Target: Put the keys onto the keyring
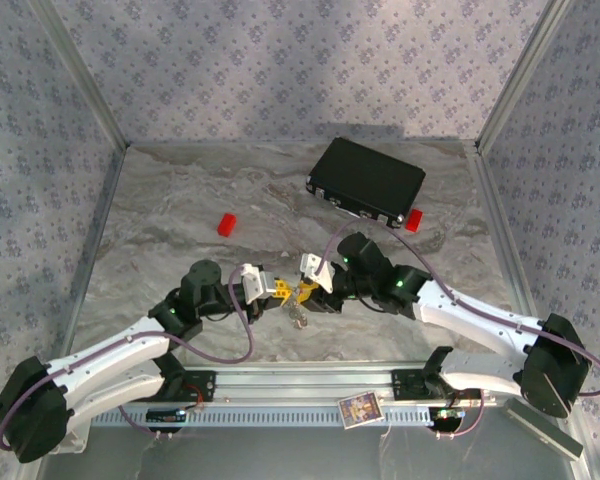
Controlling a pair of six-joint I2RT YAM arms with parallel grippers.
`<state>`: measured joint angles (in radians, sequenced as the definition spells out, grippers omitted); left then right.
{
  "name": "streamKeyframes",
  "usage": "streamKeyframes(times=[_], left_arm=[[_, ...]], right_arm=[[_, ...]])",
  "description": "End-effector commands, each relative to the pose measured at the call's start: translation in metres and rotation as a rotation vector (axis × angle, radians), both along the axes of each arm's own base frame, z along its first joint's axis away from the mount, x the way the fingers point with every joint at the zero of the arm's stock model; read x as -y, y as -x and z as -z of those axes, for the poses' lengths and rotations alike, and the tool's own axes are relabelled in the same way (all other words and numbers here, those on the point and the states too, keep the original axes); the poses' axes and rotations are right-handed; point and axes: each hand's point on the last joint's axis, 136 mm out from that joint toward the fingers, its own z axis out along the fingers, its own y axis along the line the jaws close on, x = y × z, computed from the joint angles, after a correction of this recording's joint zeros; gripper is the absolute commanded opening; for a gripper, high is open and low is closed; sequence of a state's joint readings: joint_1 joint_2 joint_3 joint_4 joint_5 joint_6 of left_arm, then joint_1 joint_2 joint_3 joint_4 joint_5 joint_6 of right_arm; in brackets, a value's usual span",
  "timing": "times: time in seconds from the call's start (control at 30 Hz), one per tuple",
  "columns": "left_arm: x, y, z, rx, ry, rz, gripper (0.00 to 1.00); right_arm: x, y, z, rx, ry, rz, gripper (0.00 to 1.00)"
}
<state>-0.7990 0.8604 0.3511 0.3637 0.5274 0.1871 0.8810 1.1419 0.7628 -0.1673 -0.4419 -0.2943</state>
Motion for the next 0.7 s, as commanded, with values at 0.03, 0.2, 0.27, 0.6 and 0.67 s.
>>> streamKeyframes(times=[0.03,0.2,0.27,0.6,0.67], left_arm=[[0.002,0.003,-0.012,0.014,0.066,0.013,0.0],[0.001,0.003,-0.012,0.015,0.066,0.01,0.0],[0.001,0.003,-0.013,0.019,0.065,0.01,0.0],[0.0,0.002,-0.015,0.019,0.065,0.003,0.0],[-0.001,0.003,-0.013,0.019,0.066,0.002,0.0]], right_arm=[[-0.001,-0.001,-0.012,0.002,-0.051,0.008,0.31],[0.001,-0.001,-0.015,0.011,-0.046,0.013,0.3],[0.005,-0.002,-0.014,0.016,-0.028,0.024,0.31],[0.017,0.006,-0.01,-0.04,0.023,0.068,0.38],[0.022,0.009,-0.003,-0.05,0.039,0.095,0.39]])
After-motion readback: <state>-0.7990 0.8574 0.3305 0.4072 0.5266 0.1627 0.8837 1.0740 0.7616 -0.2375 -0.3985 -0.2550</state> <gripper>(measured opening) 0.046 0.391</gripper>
